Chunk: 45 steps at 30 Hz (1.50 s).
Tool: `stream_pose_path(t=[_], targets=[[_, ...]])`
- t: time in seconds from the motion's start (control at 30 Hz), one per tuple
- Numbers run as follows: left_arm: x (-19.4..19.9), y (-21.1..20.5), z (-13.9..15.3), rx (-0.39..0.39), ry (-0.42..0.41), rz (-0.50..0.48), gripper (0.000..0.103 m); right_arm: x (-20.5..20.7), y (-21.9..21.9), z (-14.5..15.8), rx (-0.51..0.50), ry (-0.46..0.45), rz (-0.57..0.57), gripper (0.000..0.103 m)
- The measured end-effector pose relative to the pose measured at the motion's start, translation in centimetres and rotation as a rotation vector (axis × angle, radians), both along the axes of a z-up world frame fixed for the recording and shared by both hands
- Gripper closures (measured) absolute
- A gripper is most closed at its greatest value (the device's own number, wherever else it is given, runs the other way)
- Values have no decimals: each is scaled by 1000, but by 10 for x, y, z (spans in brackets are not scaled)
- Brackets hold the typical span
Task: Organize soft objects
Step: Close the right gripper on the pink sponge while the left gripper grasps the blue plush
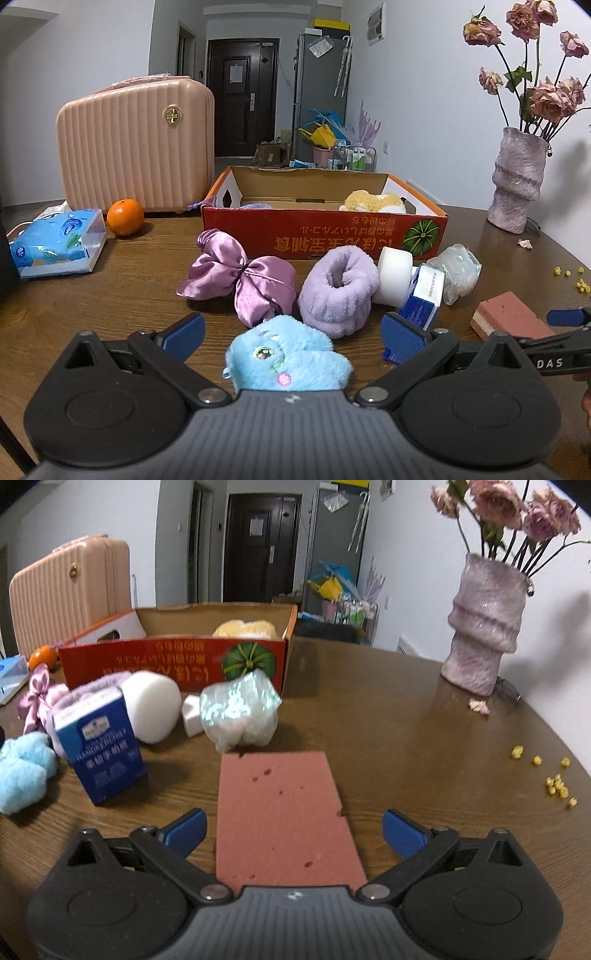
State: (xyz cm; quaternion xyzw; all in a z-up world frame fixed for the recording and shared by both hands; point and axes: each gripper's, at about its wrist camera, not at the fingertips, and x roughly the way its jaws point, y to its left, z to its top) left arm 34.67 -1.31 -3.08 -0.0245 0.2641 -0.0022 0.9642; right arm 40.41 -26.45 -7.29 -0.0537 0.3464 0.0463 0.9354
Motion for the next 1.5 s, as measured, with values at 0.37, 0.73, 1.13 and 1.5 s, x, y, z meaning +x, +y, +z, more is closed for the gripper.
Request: stream_pose_path(t=[0.37, 0.73, 1.13, 1.5], targets=[[1, -1, -2, 8, 9, -4, 0, -1, 4, -3, -7, 5, 11, 33], [7, -5, -9, 29, 53, -19, 0, -14, -5, 17, 47, -123, -27, 33], [27, -9, -35, 105, 108, -4, 0, -19, -2, 21, 72, -161, -8, 33], [41, -6, -50, 90, 169, -15, 0, -20, 1, 19, 70, -161, -1, 33]])
